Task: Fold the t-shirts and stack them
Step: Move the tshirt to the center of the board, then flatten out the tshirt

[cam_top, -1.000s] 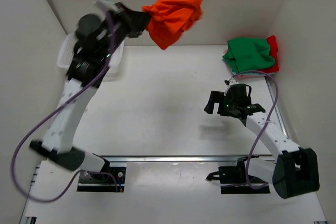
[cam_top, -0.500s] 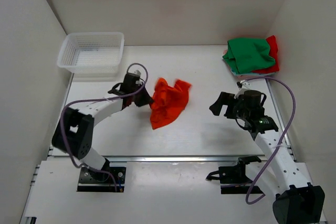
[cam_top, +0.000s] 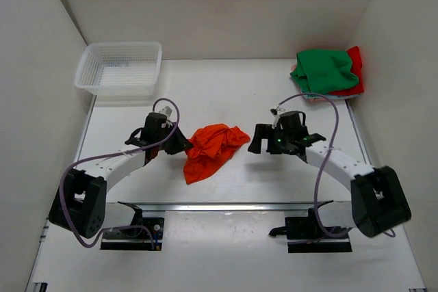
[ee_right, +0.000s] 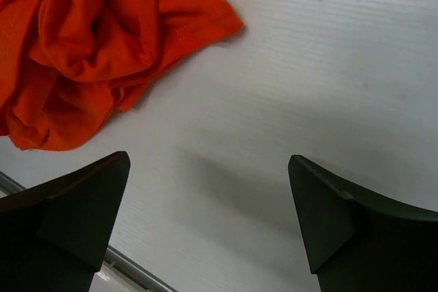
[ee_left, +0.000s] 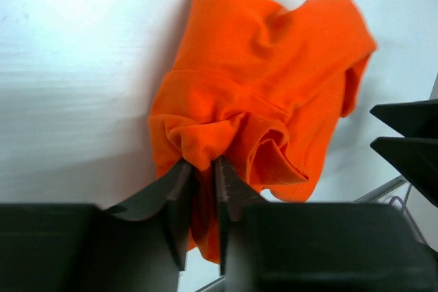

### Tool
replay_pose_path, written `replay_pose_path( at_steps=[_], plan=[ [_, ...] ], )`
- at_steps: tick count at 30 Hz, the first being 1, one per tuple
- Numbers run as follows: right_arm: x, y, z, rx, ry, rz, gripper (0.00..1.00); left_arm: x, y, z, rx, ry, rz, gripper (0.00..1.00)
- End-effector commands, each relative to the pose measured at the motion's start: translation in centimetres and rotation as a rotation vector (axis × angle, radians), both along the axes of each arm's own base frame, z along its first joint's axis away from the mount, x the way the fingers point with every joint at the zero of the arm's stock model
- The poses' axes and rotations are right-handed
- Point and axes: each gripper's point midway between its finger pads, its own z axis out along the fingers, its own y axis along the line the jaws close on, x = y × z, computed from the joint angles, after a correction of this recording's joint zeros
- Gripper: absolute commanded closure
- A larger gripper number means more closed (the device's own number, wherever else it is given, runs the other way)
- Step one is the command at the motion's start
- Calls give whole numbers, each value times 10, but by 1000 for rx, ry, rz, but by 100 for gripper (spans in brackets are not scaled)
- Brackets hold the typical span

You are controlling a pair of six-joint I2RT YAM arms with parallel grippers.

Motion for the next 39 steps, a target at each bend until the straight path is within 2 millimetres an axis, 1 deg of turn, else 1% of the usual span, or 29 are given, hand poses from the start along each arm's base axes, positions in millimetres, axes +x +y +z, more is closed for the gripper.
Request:
replay_pose_path(
  at_steps=[1, 2, 5, 7, 8, 9, 10, 12, 13, 14, 16, 17, 18, 19, 20, 22, 23, 24, 25, 27, 29, 30, 31, 32, 33, 35, 36, 37, 39],
  plan=[
    [47, 30, 15, 8, -106, 52, 1, 4, -3, 15, -60, -63, -19, 68],
    [59, 38, 22, 1, -139, 79, 1, 3, -3, 15, -58, -62, -27, 66],
    [67, 54, 21, -25, -144, 132, 1, 1, -3, 20, -82, -64, -33, 64],
    [60, 71, 18, -51, -167, 174, 2, -1, -2, 25, -92, -74, -26, 63],
    [60, 78, 21, -41, -188, 188, 5, -4, -1, 24, -91, -73, -22, 61],
    [59, 85, 20, -46, -195, 207, 8, -5, 5, 28, -92, -87, -2, 60],
    [55, 91, 20, -45, -191, 228, 9, -6, 5, 35, -97, -115, -13, 59],
    [56, 99, 15, -56, -191, 257, 11, -14, 7, 46, -90, -149, -14, 57],
    [57, 102, 14, -61, -192, 262, 11, -20, 7, 45, -71, -145, -25, 56],
    [55, 106, 11, -65, -194, 279, 11, -20, 12, 52, -55, -178, 0, 56],
    [58, 106, 3, -66, -181, 280, 15, -29, 19, 50, -43, -193, 17, 52],
    [61, 106, 7, -60, -189, 271, 16, -30, 24, 51, -39, -207, 36, 50],
    [62, 109, 7, -59, -190, 284, 18, -35, 30, 41, -27, -187, 48, 49],
    [61, 109, 4, -61, -186, 291, 19, -38, 31, 40, -27, -195, 44, 50],
    [62, 112, 2, -70, -183, 294, 21, -45, 34, 29, -11, -176, 37, 49],
    [65, 115, 0, -73, -176, 307, 28, -58, 35, 9, 1, -128, 28, 49],
    [69, 120, -3, -80, -170, 322, 32, -78, 32, -19, 5, -75, 14, 51],
    [68, 121, -6, -83, -165, 328, 34, -80, 33, -24, 8, -69, 19, 49],
    [65, 126, -6, -76, -162, 338, 39, -84, 33, -32, 5, -59, 25, 49],
    [66, 126, -11, -75, -146, 340, 68, -88, 34, -41, -2, -41, 28, 50],
    [67, 128, -17, -76, -125, 337, 87, -85, 31, -46, -2, -36, 19, 50],
    [64, 129, -19, -69, -114, 348, 92, -85, 28, -46, -5, -34, 12, 50],
    [63, 133, -17, -65, -111, 354, 100, -83, 23, -46, -18, -28, -1, 51],
    [67, 131, -17, -63, -109, 342, 100, -82, 13, -43, -43, -30, -29, 57],
    [64, 130, -20, -70, -94, 343, 100, -77, 8, -37, -67, -48, -38, 64],
    [66, 127, -13, -79, -100, 336, 100, -68, -4, -22, -138, -77, -46, 100],
    [70, 126, -1, -81, -125, 326, 100, -62, -6, -13, -144, -102, -49, 100],
    [67, 123, 4, -99, -120, 320, 100, -56, -6, -3, -145, -131, -33, 100],
    [76, 111, 48, -81, -204, 287, 100, -35, -2, 37, -128, -224, 2, 100]
  ],
)
